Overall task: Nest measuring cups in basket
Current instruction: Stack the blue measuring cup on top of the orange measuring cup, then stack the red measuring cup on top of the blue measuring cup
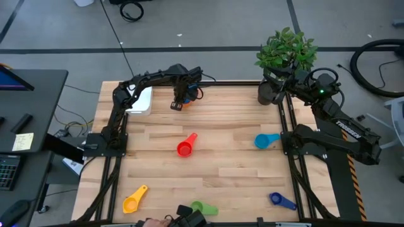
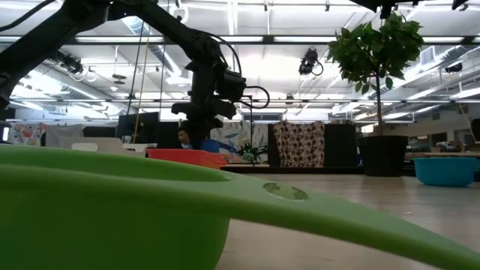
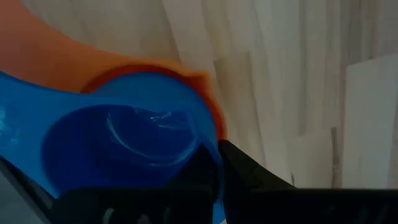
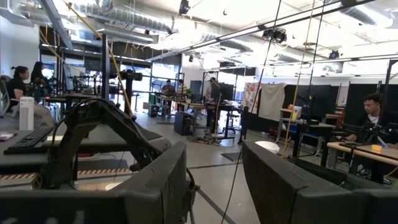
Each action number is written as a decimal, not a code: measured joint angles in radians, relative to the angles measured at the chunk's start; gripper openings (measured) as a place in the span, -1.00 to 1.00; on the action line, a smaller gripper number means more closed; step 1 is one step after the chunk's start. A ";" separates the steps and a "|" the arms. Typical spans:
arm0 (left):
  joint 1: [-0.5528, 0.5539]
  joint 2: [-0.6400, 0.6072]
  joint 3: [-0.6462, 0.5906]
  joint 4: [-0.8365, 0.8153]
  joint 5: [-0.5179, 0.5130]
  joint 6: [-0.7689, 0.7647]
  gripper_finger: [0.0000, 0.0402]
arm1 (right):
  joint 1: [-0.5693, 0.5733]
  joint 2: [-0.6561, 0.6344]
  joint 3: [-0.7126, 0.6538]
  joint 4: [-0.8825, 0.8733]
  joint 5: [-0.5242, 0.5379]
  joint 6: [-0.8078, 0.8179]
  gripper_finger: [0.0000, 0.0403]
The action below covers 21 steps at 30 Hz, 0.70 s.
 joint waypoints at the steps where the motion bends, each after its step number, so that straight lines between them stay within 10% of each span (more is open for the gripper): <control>1: 0.001 0.000 0.000 0.001 0.000 0.006 -0.95 | 0.000 0.000 0.000 0.000 0.000 0.000 -0.19; 21: -0.001 0.000 0.012 -0.039 -0.068 -0.169 -0.68 | 0.000 0.000 0.000 0.000 0.000 0.000 -0.19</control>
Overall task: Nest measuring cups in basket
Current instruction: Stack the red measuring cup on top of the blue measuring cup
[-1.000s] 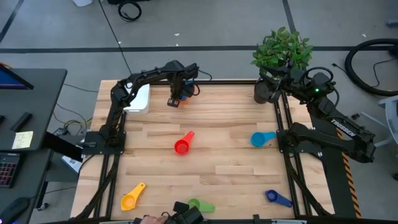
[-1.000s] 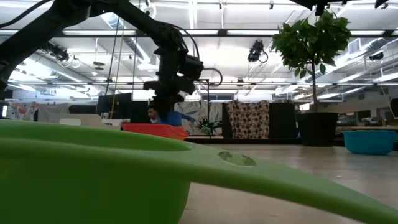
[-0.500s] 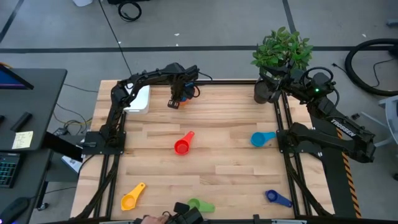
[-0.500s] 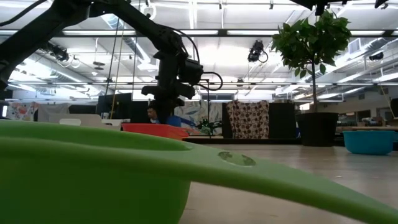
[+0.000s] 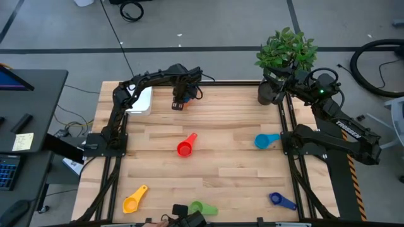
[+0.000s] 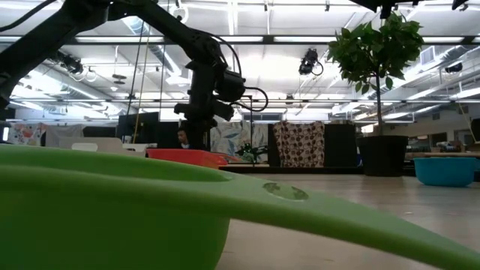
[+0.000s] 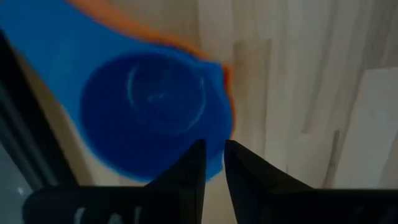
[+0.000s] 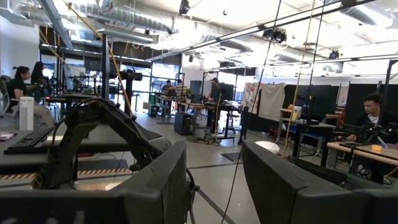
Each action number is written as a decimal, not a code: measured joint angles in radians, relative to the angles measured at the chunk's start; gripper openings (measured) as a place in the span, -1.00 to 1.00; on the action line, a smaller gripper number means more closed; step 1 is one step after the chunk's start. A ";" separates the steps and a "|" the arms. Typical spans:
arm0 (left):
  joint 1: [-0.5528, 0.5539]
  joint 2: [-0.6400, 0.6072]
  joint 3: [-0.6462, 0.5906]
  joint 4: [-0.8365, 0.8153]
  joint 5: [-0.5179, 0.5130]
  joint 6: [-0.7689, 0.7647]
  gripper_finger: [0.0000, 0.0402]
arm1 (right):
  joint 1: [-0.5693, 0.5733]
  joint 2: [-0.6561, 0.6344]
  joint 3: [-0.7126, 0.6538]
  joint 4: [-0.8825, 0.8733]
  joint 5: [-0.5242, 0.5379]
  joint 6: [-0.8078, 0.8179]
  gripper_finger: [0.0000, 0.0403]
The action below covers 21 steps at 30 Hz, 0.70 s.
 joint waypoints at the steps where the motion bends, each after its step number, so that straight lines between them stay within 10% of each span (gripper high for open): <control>1: 0.000 0.000 0.008 -0.008 -0.005 -0.003 -0.68 | 0.000 0.000 0.000 0.000 0.000 0.000 -0.19; 12: 0.000 -0.166 0.091 -0.053 0.093 -0.141 -0.67 | 0.000 -0.001 0.000 -0.030 0.000 -0.045 -0.19; 21: -0.018 -0.447 0.116 -0.028 0.192 -0.382 -0.67 | 0.000 0.001 0.113 -0.378 0.083 -0.186 -0.19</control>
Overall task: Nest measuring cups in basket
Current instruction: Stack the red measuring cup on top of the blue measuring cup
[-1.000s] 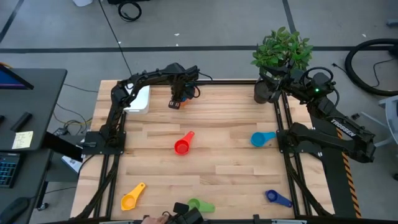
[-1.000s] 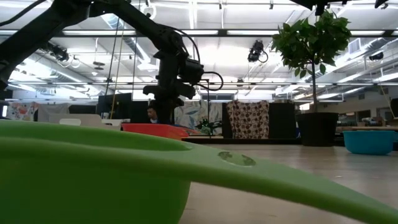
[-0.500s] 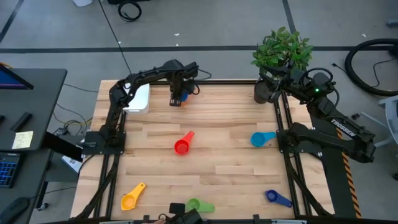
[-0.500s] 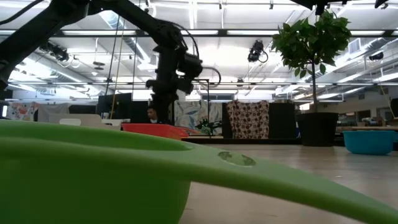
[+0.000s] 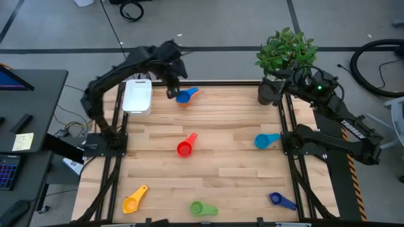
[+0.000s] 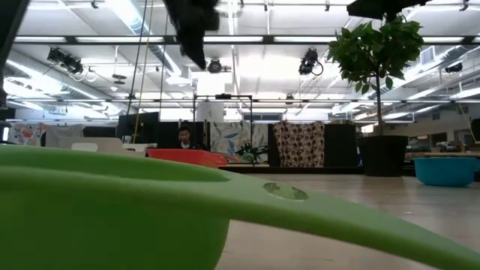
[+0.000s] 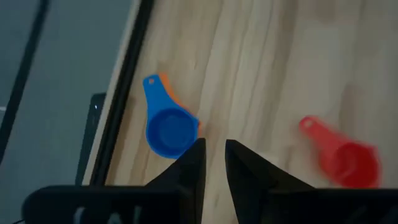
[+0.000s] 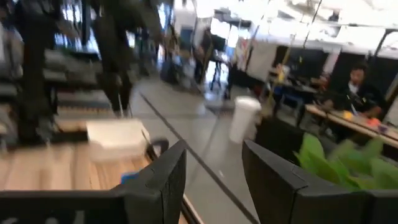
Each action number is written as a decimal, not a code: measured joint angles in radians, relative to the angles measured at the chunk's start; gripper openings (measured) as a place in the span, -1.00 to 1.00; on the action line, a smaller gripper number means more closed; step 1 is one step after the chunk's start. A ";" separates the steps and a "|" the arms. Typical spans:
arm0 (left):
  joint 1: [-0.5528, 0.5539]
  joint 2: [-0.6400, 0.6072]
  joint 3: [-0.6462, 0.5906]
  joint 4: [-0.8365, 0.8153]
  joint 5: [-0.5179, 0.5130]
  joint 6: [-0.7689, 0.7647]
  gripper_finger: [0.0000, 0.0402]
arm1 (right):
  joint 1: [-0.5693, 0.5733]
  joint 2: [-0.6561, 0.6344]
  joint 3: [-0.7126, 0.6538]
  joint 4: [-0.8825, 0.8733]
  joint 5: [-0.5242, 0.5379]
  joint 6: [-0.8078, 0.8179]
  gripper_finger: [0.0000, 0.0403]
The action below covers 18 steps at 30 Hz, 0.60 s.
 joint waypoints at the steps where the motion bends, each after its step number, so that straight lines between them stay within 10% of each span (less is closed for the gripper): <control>1: -0.004 -0.027 0.000 -0.001 -0.001 -0.023 -0.67 | 0.000 0.005 0.021 -0.035 0.004 -0.010 -0.19; 18: -0.169 -0.253 -0.001 -0.143 -0.064 -0.311 -0.67 | 0.133 0.296 0.353 -0.386 -0.023 -0.137 -0.24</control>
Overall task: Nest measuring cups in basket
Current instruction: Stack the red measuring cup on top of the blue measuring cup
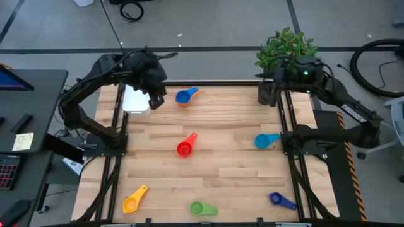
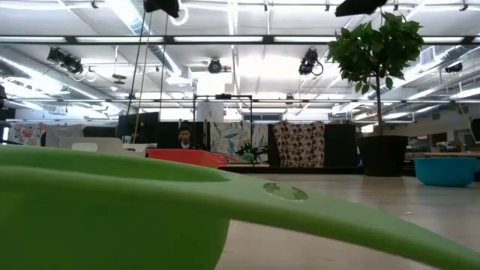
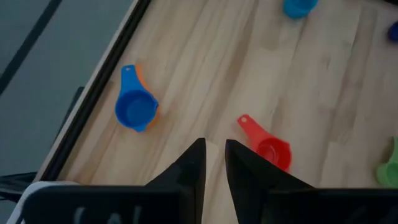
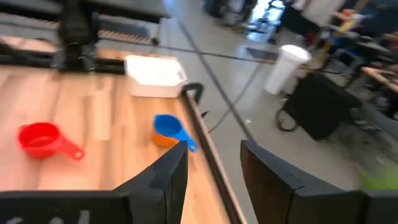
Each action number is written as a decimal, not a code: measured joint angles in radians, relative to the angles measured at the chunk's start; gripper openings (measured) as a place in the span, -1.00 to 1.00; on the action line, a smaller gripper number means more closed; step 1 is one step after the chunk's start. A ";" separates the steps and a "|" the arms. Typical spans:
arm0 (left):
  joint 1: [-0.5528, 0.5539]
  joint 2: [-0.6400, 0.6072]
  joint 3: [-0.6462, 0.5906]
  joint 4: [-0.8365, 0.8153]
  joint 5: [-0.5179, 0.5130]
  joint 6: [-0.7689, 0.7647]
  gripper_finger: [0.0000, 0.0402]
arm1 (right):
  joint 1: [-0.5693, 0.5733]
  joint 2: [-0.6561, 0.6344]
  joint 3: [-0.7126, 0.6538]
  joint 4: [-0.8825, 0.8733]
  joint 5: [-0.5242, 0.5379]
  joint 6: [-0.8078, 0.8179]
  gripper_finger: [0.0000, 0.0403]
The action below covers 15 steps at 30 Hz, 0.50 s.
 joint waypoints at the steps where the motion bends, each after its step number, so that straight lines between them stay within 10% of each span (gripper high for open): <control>1: -0.012 -0.001 0.000 -0.007 -0.012 -0.004 -0.67 | 0.022 0.026 0.019 0.000 0.000 -0.012 -0.24; 15: -0.088 -0.096 -0.001 -0.109 -0.013 0.004 -0.67 | 0.343 0.387 0.178 -0.030 0.046 -0.086 -0.24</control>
